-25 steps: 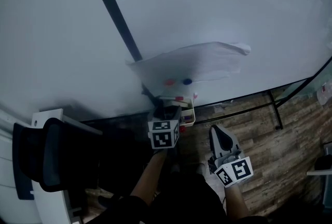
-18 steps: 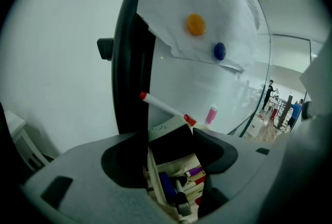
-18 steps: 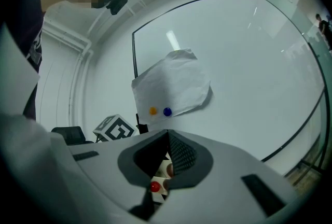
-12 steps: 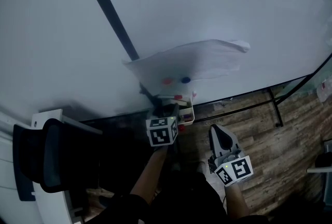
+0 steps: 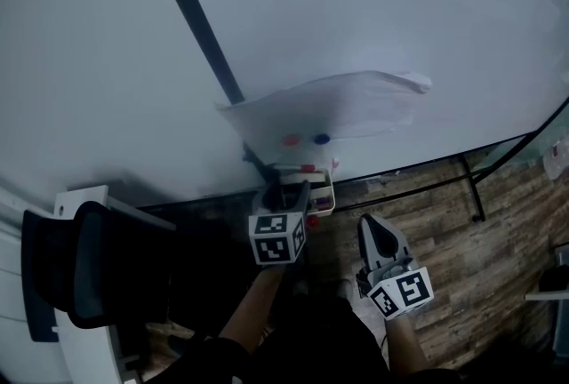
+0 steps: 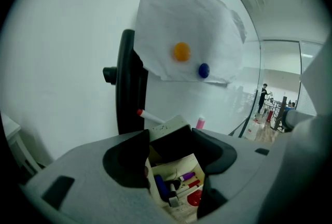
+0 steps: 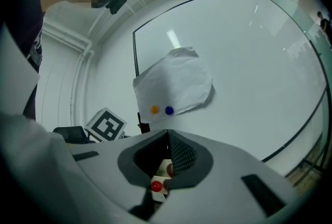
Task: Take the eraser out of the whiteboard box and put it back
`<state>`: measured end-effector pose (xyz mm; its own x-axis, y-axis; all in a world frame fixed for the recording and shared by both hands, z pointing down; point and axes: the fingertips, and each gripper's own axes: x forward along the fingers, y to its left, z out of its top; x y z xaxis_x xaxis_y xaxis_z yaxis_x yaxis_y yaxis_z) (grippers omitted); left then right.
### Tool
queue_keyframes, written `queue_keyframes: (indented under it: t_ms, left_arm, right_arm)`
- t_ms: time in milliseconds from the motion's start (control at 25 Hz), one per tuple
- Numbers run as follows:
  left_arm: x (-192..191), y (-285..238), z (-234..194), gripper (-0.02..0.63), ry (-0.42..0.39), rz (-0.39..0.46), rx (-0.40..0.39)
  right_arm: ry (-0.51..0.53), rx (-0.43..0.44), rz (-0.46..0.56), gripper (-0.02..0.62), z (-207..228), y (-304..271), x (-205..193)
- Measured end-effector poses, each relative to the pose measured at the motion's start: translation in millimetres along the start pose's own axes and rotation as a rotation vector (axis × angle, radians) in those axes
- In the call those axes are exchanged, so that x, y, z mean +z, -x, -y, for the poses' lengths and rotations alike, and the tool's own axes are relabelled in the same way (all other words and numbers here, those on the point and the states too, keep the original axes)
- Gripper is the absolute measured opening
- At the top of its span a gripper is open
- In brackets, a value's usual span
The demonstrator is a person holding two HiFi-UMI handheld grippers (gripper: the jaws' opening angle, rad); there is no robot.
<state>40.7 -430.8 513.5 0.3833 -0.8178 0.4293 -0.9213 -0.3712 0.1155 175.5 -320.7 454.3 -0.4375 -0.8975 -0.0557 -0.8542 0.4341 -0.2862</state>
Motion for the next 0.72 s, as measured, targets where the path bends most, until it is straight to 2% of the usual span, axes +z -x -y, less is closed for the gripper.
queue_keyframes:
  t_ms: [320, 600, 720]
  left_arm:
    - [32.8, 36.5, 25.1, 0.250, -0.044, 0.132, -0.100]
    - [49.2, 59.1, 35.7, 0.250, -0.076, 0.219, -0.132]
    - [66.3, 74.0, 43.5, 0.250, -0.098, 0.292, -0.168]
  right_arm:
    - [-0.013, 0.005, 0.034, 0.003, 0.2, -2.2, 11.3]
    - [-0.001, 0.027, 0.052, 0.003, -8.3, -6.1, 20.5]
    - [0.013, 0.036, 0.073, 0.003, -12.5, -7.0, 32.4]
